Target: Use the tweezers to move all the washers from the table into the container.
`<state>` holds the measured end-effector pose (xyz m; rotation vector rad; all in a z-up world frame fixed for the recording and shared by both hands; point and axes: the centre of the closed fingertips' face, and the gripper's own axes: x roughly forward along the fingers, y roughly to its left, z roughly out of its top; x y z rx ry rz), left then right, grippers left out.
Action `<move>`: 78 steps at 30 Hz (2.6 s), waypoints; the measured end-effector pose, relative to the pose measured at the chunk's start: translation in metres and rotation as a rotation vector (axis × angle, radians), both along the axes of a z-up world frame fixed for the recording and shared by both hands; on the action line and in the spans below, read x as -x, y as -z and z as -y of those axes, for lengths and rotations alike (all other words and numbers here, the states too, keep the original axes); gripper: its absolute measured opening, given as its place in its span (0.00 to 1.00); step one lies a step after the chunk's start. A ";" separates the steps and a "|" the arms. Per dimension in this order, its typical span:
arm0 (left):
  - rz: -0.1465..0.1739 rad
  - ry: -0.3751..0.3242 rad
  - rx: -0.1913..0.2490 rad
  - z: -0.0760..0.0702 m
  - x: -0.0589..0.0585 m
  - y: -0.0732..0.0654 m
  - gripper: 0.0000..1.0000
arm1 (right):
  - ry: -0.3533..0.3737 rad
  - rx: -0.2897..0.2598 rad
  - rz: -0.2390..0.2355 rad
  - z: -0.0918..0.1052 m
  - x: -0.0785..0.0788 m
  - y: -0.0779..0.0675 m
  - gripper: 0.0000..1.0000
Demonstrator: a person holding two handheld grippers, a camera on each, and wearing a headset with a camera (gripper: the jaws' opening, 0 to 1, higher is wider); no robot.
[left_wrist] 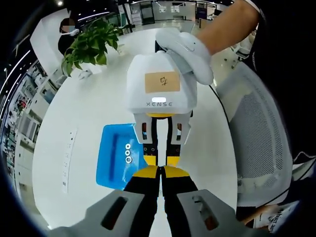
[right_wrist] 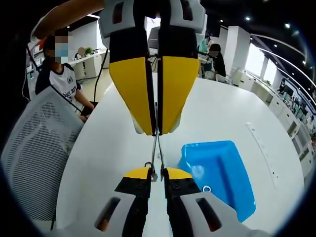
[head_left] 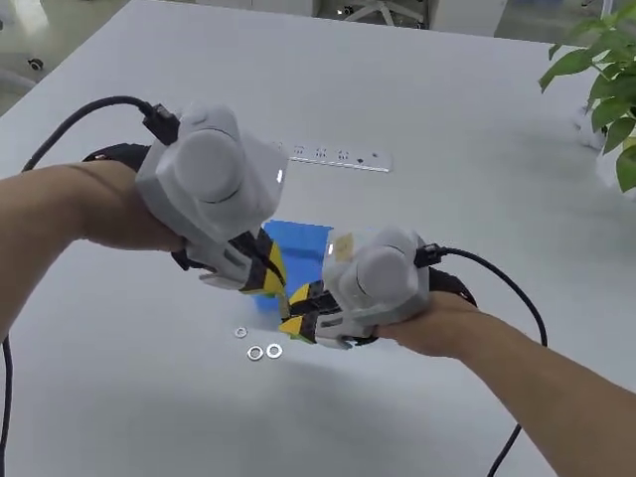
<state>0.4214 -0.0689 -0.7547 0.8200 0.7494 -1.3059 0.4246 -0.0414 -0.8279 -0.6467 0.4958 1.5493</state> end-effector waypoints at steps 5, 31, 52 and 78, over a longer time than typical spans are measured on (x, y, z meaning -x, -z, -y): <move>-0.020 -0.007 -0.001 -0.004 0.003 0.009 0.05 | -0.009 0.004 -0.014 -0.003 0.005 0.009 0.12; -0.055 -0.035 -0.002 -0.015 0.008 0.037 0.05 | -0.045 0.024 -0.053 -0.014 0.012 0.039 0.12; -0.066 -0.041 0.022 -0.011 0.008 0.036 0.05 | -0.046 0.020 -0.071 -0.013 0.014 0.040 0.12; -0.062 -0.038 0.024 -0.010 0.009 0.029 0.05 | -0.061 0.037 -0.061 -0.012 0.016 0.034 0.10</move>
